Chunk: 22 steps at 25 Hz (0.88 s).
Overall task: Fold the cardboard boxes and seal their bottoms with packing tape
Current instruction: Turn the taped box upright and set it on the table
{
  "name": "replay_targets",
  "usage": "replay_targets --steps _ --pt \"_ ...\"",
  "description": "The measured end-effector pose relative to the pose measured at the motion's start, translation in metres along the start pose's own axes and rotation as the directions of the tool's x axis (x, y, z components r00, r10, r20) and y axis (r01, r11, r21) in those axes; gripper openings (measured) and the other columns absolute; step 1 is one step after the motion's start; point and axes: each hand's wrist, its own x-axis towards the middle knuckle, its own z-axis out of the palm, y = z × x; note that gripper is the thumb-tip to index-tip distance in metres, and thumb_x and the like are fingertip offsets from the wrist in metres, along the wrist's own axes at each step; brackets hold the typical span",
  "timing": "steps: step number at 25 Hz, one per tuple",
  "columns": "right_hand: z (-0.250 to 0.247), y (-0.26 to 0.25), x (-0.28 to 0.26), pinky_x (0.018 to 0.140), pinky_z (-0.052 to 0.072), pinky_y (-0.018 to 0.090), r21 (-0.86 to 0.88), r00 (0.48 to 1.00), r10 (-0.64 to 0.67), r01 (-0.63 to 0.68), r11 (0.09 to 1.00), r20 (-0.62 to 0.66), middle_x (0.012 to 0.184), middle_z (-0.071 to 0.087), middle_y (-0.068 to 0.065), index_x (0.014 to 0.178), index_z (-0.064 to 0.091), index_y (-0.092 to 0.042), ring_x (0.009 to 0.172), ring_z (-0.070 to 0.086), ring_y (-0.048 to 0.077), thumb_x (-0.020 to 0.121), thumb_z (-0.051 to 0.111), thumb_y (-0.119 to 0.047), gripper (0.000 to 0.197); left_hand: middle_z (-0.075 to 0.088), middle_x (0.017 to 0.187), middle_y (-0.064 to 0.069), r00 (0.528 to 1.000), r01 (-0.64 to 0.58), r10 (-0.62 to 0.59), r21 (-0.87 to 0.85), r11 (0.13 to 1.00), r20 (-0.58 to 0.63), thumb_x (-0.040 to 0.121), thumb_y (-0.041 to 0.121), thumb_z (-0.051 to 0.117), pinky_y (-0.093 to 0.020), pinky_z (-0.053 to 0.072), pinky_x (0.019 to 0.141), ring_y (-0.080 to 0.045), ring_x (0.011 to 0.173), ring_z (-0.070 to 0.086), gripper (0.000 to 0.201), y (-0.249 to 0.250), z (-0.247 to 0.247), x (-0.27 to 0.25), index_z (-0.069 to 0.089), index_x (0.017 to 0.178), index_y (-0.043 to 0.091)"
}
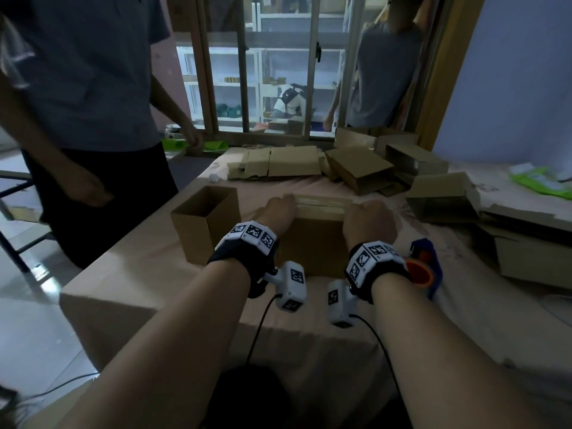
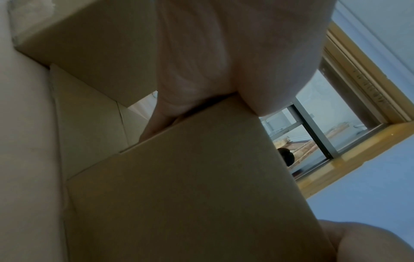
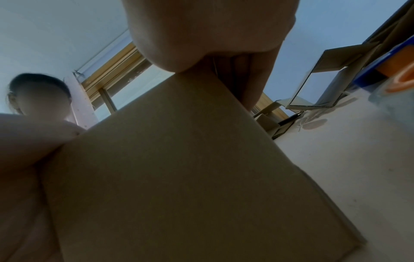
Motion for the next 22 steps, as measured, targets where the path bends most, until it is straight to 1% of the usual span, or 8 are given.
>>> replay_targets --steps 1,4,8,11,14,16,19,22 --pt "0.000 -0.002 -0.002 0.073 0.038 0.035 0.014 1.000 0.019 -0.019 1.000 -0.010 0.100 0.066 0.017 0.088 0.063 -0.003 0.088 0.059 0.033 0.096 0.043 -0.026 0.032 0.049 0.132 -0.027 0.999 0.007 -0.009 -0.068 0.998 -0.030 0.104 0.012 0.040 -0.052 0.048 0.096 -0.044 0.115 0.054 0.044 0.000 0.000 0.000 0.028 0.146 0.003" --pt "0.006 0.005 -0.002 0.075 0.039 0.035 -0.033 1.000 -0.016 0.015 0.999 -0.013 0.102 0.065 0.016 0.092 0.064 -0.006 0.090 0.059 0.033 0.097 0.039 -0.028 0.034 0.053 0.129 -0.027 0.997 -0.038 0.041 0.048 0.998 -0.070 0.106 0.010 0.029 -0.050 0.049 0.093 -0.043 0.115 0.055 0.039 0.006 0.002 -0.010 0.031 0.143 0.000" --pt "0.002 0.003 -0.013 0.084 0.041 0.038 -0.039 0.999 -0.046 0.047 0.998 0.018 0.117 0.062 0.015 0.114 0.060 -0.009 0.104 0.058 0.034 0.100 0.033 -0.030 0.037 0.052 0.129 -0.023 1.000 0.021 -0.022 0.132 0.991 0.004 0.106 0.027 0.024 -0.045 0.046 0.095 -0.039 0.111 0.054 0.040 0.010 -0.009 -0.027 0.045 0.132 0.006" --pt "-0.012 -0.003 -0.017 0.079 0.037 0.036 0.018 0.997 -0.069 0.070 0.997 -0.036 0.108 0.062 0.012 0.109 0.061 -0.010 0.095 0.057 0.029 0.100 0.035 -0.030 0.034 0.049 0.134 -0.024 0.999 -0.022 0.015 0.176 0.984 0.040 0.106 0.024 0.025 -0.038 0.042 0.089 -0.039 0.116 0.052 0.037 0.015 -0.024 -0.035 0.042 0.134 0.005" --pt "-0.027 -0.013 -0.015 0.075 0.035 0.033 0.282 0.982 -0.091 0.136 0.950 -0.165 0.088 0.056 0.002 0.100 0.060 -0.013 0.084 0.051 0.021 0.098 0.039 -0.027 0.025 0.046 0.134 -0.024 0.975 -0.122 0.099 -0.109 0.987 -0.197 0.103 0.015 0.042 -0.038 0.044 0.090 -0.038 0.118 0.051 0.033 0.018 -0.032 -0.037 0.041 0.135 0.004" --pt "-0.030 -0.015 -0.009 0.076 0.039 0.035 0.454 0.966 -0.142 0.229 0.861 -0.217 0.087 0.057 0.002 0.093 0.060 -0.012 0.083 0.052 0.021 0.097 0.038 -0.023 0.025 0.045 0.134 -0.018 0.958 -0.210 0.076 -0.497 0.842 -0.275 0.101 0.025 0.047 -0.041 0.046 0.100 -0.036 0.120 0.052 0.039 0.020 -0.037 -0.037 0.044 0.135 0.008" --pt "-0.029 -0.011 -0.004 0.071 0.042 0.043 0.617 0.955 -0.229 0.298 0.728 -0.190 0.076 0.054 0.007 0.068 0.055 -0.012 0.075 0.049 0.024 0.090 0.041 -0.020 0.028 0.060 0.126 -0.011 0.982 -0.124 -0.077 -0.893 0.432 -0.174 0.080 0.055 0.065 -0.057 0.050 0.097 -0.032 0.112 0.063 0.064 0.015 -0.042 -0.034 0.049 0.130 0.020" --pt "-0.022 -0.002 -0.001 0.068 0.037 0.035 0.619 0.970 -0.242 0.208 0.757 -0.030 0.072 0.048 0.003 0.071 0.051 -0.004 0.070 0.043 0.015 0.087 0.052 -0.013 0.018 0.059 0.121 -0.014 0.998 -0.020 -0.055 -0.965 0.262 -0.035 0.075 0.015 0.081 -0.048 0.058 0.083 -0.031 0.102 0.066 0.090 0.001 -0.033 -0.032 0.024 0.144 0.026"
